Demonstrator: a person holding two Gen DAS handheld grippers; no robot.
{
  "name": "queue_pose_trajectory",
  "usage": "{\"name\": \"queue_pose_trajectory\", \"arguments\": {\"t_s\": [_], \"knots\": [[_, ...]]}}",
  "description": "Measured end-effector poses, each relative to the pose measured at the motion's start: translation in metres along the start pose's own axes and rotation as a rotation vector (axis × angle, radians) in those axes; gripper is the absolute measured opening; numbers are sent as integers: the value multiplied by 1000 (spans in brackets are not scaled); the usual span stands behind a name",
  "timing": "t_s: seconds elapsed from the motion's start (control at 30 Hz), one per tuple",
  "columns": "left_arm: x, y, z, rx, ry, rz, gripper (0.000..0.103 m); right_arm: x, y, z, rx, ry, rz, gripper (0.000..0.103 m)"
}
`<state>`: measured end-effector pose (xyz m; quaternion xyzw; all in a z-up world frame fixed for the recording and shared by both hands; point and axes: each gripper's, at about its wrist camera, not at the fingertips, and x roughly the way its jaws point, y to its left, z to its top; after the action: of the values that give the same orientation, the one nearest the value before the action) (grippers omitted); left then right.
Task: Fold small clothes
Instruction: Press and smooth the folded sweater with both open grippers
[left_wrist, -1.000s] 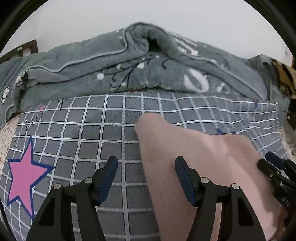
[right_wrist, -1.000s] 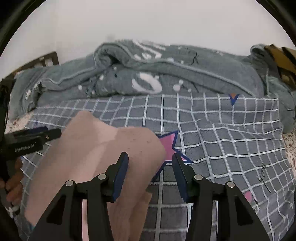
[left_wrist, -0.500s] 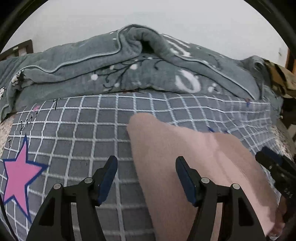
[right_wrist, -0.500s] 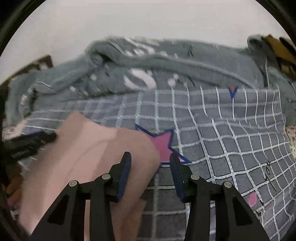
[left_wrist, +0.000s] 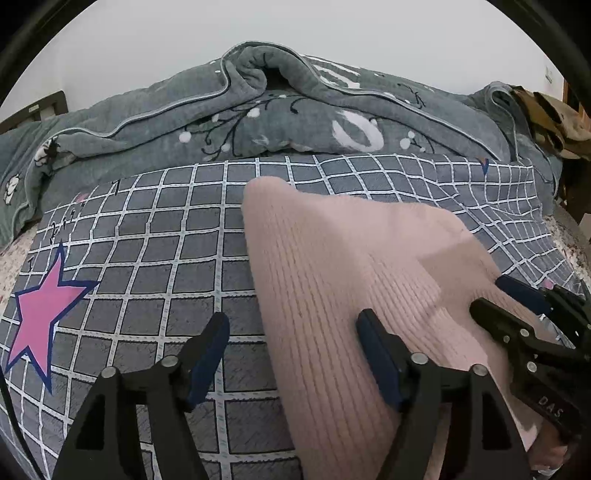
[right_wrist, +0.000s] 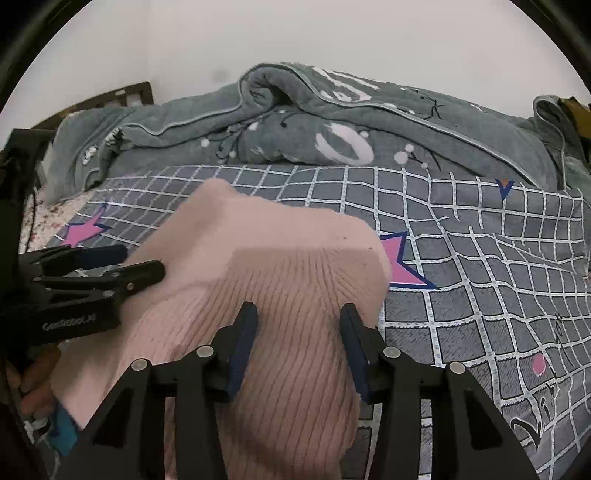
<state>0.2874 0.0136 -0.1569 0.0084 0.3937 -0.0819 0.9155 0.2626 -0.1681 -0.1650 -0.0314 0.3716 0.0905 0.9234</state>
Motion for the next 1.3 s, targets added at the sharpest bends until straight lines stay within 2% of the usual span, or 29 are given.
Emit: {"name": "queue_pose_trajectory", "arguments": {"t_s": [0.13,0.63,0.97,1.1,1.23,1.3], "knots": [[3,8,-4,-43,-2,-28,77,11,-5,-2,45,14,6,51],[2,1,-7,-17,-28,19,78,15,-2,-2,60,23,-28,55],[2,2,-7,-16,-31,22,79,18,-6,-4,93,31,-14,59],[2,2,-7,-16,-31,23,79,19,-10,-4,116,39,-9,65],[3,2,-7,-17,-31,22,79,24,-19,-5,172,65,45,68],[3,2,-7,-17,-31,23,79,24,-19,-5,171,64,43,68]]}}
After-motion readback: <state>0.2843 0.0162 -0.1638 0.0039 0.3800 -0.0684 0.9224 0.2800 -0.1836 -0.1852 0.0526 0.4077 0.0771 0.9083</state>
